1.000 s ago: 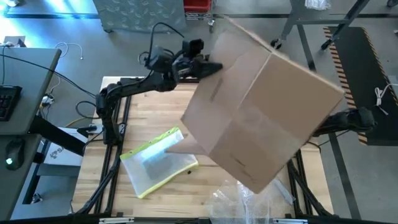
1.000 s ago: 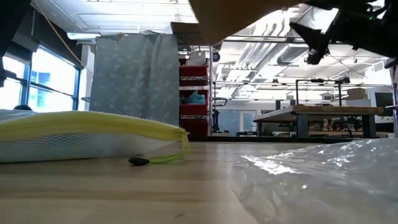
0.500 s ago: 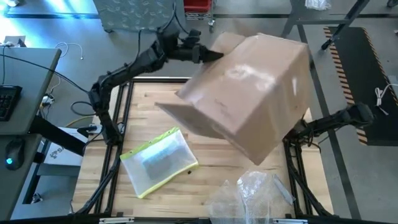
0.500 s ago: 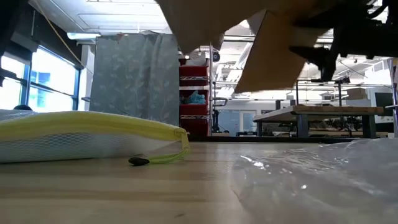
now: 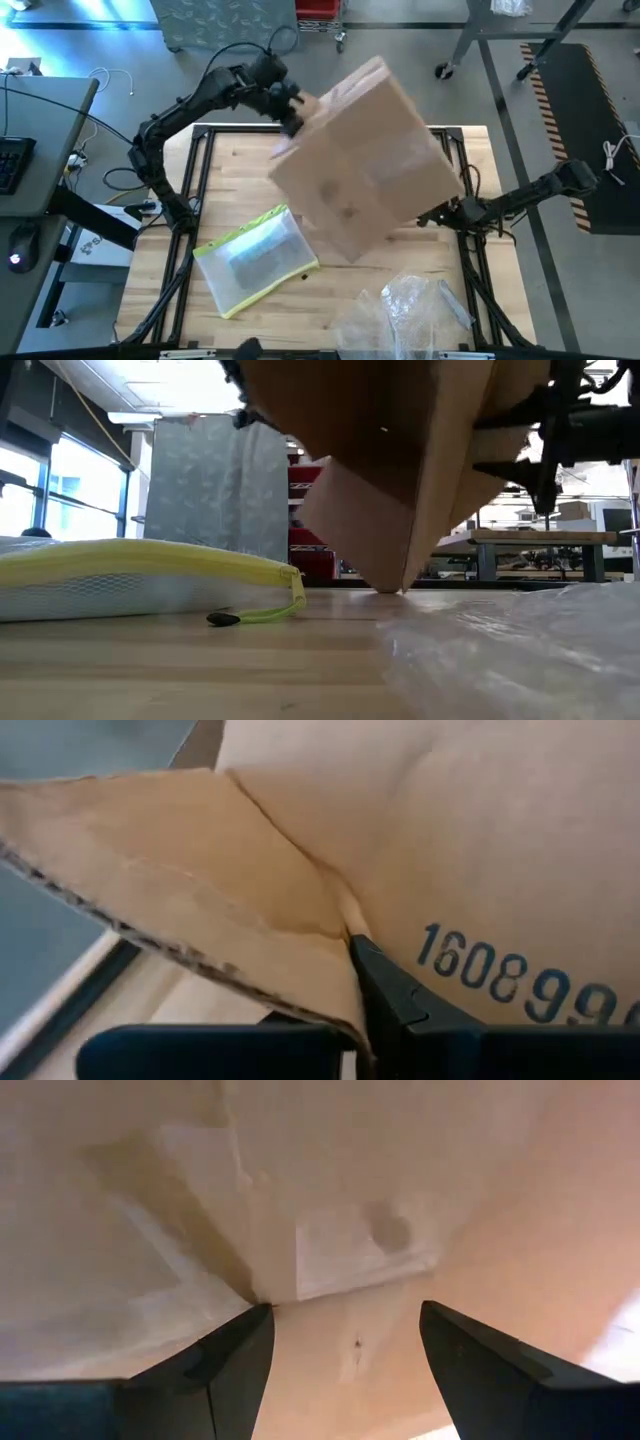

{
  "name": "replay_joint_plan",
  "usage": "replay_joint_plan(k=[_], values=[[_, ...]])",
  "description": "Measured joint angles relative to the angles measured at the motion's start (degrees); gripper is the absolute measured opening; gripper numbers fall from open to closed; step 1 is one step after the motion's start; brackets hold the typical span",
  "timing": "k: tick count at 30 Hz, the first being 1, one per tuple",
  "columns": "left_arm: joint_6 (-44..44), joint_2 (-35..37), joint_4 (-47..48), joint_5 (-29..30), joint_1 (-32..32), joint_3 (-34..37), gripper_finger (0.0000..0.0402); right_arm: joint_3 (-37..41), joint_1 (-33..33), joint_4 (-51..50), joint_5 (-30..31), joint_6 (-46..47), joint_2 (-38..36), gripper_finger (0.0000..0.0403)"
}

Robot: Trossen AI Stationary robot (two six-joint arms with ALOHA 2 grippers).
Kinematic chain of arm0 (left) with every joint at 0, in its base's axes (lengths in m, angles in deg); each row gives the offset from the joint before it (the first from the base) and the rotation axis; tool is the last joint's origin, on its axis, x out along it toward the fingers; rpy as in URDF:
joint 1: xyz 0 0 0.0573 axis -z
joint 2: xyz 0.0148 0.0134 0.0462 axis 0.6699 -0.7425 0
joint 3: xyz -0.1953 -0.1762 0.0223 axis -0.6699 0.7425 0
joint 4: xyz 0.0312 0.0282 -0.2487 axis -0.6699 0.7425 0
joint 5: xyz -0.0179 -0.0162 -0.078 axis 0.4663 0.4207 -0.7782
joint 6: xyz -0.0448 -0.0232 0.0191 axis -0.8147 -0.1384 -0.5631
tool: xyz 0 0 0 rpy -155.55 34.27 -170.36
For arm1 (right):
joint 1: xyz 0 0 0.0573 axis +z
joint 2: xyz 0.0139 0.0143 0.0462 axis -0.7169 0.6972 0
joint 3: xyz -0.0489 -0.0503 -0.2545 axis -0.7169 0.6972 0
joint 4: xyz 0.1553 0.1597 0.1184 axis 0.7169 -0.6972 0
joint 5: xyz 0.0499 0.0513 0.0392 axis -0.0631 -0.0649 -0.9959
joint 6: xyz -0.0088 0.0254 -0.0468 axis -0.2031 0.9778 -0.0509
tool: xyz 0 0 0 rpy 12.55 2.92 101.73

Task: Unpack boxes
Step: Break down the cardboard box using the silver cutter until it is fully flat

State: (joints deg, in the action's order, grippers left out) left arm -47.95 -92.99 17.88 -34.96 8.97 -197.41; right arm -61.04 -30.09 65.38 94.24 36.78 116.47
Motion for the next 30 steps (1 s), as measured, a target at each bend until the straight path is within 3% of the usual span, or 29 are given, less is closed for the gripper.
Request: replay_joint_plan(k=[3, 7, 12, 16, 20, 26, 30], values=[[4.62, 0.04, 2.60, 5.75, 2.06, 1.36, 0.0000, 0.00, -0.07, -5.69, 2.13, 3.62, 0.02, 0.0238], [7.33, 0.89, 0.93, 7.80, 4.70, 6.47, 0.0000, 0.00, -0.02, -13.45, 1.64, 10.11, -0.03, 0.0238], [7.86, 4.76, 0.34, 13.00, 5.32, 17.51, 0.0000, -0.13, -0.08, -17.13, 2.02, 14.11, -1.71, 0.0236], [6.36, 8.59, -4.57, 14.91, 4.04, 28.57, 0.0000, -2.42, -0.17, -21.17, 1.65, 11.58, -4.23, 0.0225], [4.02, 13.15, -11.10, 15.04, 2.89, 38.17, 0.0000, -10.36, -1.53, -38.40, 1.32, 11.90, -6.23, 0.0216], [-0.26, 15.14, -17.17, 14.26, 3.04, 49.47, 0.0000, -27.92, -5.88, -78.42, -0.96, 16.34, -5.49, 0.0213], [-0.98, 14.86, -16.77, 19.73, 3.55, 53.38, 0.0000, -36.44, -9.38, -90.70, -2.45, 14.08, -3.79, 0.0213]])
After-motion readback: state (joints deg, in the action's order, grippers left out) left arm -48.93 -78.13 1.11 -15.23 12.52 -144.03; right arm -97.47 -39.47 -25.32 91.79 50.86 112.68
